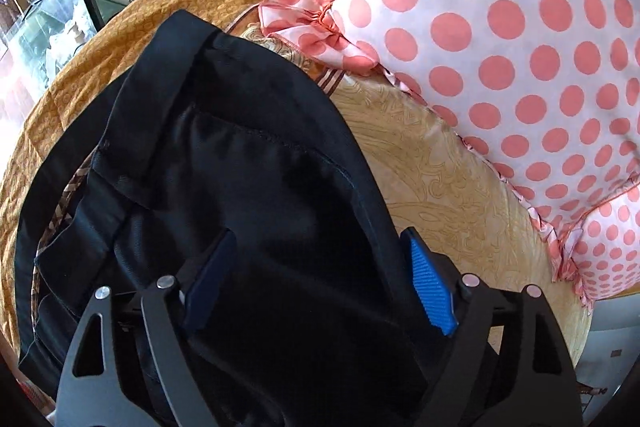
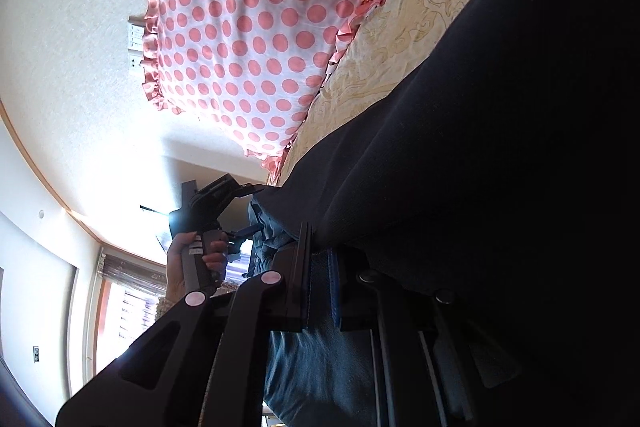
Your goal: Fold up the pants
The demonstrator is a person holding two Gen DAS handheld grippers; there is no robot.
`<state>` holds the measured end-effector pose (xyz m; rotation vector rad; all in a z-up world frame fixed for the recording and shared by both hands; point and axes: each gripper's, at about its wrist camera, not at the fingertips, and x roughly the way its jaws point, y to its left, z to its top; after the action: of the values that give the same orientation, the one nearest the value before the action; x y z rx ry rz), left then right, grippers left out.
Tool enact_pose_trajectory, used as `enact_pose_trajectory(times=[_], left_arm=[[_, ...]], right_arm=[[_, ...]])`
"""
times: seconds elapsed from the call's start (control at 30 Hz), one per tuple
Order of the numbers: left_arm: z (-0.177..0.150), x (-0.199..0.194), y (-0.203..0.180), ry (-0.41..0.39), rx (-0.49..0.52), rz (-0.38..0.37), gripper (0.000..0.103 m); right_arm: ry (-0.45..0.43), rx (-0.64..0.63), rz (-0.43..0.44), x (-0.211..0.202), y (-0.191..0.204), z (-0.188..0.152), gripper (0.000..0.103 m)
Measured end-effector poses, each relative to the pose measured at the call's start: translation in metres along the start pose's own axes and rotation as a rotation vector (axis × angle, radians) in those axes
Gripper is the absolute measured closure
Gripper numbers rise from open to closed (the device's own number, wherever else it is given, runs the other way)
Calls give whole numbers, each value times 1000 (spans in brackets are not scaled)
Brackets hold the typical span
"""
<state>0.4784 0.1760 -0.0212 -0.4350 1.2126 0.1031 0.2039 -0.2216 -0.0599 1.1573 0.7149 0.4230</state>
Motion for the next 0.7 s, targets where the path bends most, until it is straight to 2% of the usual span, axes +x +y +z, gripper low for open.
enact_pose_trajectory(times=[0.17,0.23,0.3,0.4,0.53,0.7], left_arm=[[11,7,12,11,-84,-131,55],[12,9,13,15,-95,-152,79],[10,9,12,15,-88,-172,95],[8,4,7,-12,-66,-144,96],[-1,-12,6,-70,-54,-149,97],[-21,-57,18,-167,-41,-225,97]], right_arm=[[1,-8,-4,2,-1,1,95],[1,-9,-4,1,-2,0,95],[-3,-19,-7,0,-2,0,95],[-7,-27,-7,0,0,-1,95],[-11,-36,-4,-2,2,0,95],[-33,-69,13,-14,10,0,95]])
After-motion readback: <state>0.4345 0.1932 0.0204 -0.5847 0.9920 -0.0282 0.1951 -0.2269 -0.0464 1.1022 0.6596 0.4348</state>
